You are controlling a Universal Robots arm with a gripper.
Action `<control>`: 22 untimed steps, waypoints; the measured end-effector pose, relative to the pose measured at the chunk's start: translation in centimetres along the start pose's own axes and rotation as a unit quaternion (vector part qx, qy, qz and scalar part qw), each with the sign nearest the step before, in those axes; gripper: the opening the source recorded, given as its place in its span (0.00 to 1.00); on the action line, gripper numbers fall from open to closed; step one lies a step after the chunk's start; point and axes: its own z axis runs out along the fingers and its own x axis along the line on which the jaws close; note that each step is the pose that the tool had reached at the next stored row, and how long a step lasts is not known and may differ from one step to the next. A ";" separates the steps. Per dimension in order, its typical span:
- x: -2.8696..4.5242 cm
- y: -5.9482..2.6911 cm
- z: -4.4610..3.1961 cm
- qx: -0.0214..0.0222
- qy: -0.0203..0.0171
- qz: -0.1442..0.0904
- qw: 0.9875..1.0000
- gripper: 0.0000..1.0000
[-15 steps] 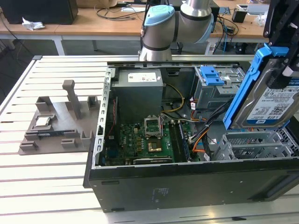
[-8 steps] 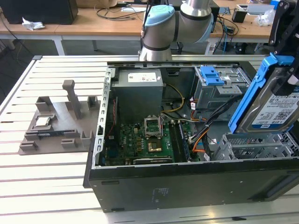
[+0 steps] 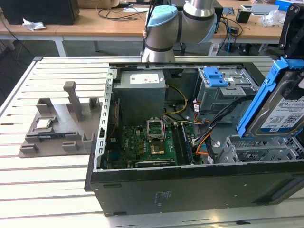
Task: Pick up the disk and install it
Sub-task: 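Pick up the disk, then insert the disk into the insertion slot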
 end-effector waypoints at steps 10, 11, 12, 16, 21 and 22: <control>0.00 -0.03 0.00 0.000 0.000 0.000 1.000 0.36; 0.01 -0.03 0.04 0.000 0.000 0.000 1.000 0.36; 0.01 -0.03 0.11 0.000 0.000 0.000 1.000 0.36; 0.01 -0.04 0.63 0.000 0.001 0.000 1.000 0.36; -0.07 -0.15 1.73 0.000 0.001 0.000 1.000 0.36; -0.12 -0.16 1.89 0.000 0.001 0.000 1.000 0.36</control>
